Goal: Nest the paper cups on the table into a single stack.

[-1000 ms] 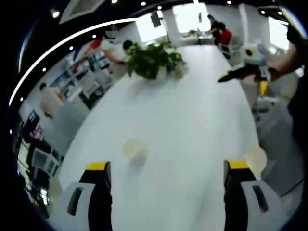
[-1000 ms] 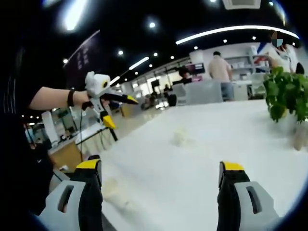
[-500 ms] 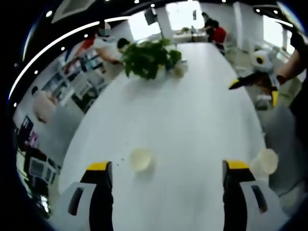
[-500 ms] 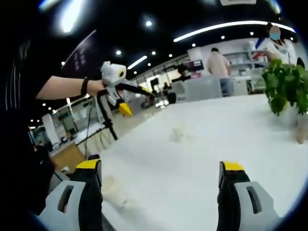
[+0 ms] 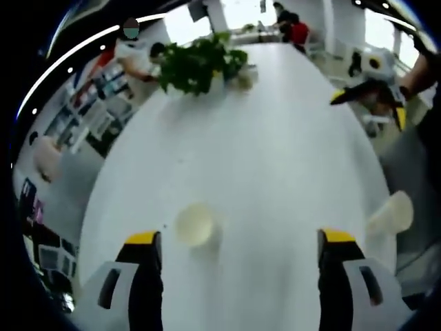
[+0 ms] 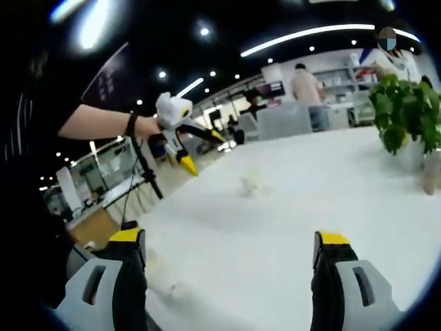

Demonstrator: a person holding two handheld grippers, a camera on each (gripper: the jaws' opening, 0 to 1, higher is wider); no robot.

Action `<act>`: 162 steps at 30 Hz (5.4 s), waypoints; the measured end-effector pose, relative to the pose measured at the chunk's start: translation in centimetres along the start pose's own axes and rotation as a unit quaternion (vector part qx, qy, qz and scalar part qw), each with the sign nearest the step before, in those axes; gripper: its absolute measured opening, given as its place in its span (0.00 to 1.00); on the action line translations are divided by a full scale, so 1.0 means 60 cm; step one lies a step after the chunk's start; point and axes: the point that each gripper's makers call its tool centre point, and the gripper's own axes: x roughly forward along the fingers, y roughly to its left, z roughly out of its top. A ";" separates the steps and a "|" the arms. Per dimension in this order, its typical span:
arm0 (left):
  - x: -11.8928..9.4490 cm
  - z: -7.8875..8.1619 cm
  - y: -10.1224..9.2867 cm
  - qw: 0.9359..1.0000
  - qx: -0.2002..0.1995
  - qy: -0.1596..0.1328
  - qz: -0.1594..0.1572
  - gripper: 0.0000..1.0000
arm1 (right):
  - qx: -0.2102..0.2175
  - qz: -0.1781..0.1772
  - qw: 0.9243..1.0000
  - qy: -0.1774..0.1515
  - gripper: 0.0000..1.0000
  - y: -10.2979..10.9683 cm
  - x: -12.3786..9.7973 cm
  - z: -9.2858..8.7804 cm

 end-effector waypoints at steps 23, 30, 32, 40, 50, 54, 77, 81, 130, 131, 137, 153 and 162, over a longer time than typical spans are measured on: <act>0.104 -0.025 0.034 0.999 -0.007 -0.001 -0.032 0.71 | 0.030 0.009 0.999 0.014 1.00 0.001 0.021 -0.042; 0.126 -0.040 0.036 0.999 -0.007 0.008 -0.042 0.66 | 0.030 0.008 0.999 0.023 0.99 0.002 0.017 -0.054; 0.131 -0.044 0.037 0.999 -0.005 0.010 -0.046 0.62 | 0.033 0.007 0.999 0.024 0.99 0.000 0.016 -0.057; 0.145 -0.045 0.046 0.999 -0.001 0.009 -0.039 0.55 | 0.042 0.002 0.999 0.018 0.99 0.000 0.008 -0.055; 0.162 -0.060 0.050 0.999 0.015 0.028 -0.039 0.39 | 0.045 0.001 0.999 0.022 0.99 0.006 0.004 -0.071; 0.164 -0.065 0.054 0.998 0.027 0.036 -0.036 0.32 | 0.045 0.003 0.999 0.026 0.99 0.009 0.005 -0.075; 0.182 -0.063 0.064 0.997 0.058 0.037 -0.031 0.01 | 0.049 0.002 0.998 0.028 0.98 -0.003 0.009 -0.080; 0.183 -0.063 0.064 0.997 0.054 0.038 -0.031 0.01 | 0.045 0.001 0.999 0.026 0.99 -0.004 0.011 -0.077; 0.061 -0.025 0.006 0.999 0.035 0.039 -0.010 0.00 | -0.020 -0.014 0.999 0.023 1.00 0.007 -0.017 -0.030; 0.057 -0.024 0.004 0.999 0.036 0.040 -0.009 0.00 | -0.025 -0.015 0.999 0.021 1.00 0.006 -0.019 -0.026; 0.027 -0.018 -0.002 0.999 0.031 0.038 -0.008 0.00 | -0.050 -0.023 0.998 0.019 1.00 -0.007 -0.032 -0.002; -0.055 0.001 -0.053 0.999 -0.015 0.015 -0.027 0.00 | -0.135 -0.031 0.990 0.020 1.00 -0.004 -0.041 0.061; -0.102 0.037 -0.112 0.997 -0.049 -0.014 -0.058 0.00 | -0.156 -0.025 0.987 0.027 1.00 0.003 -0.042 0.062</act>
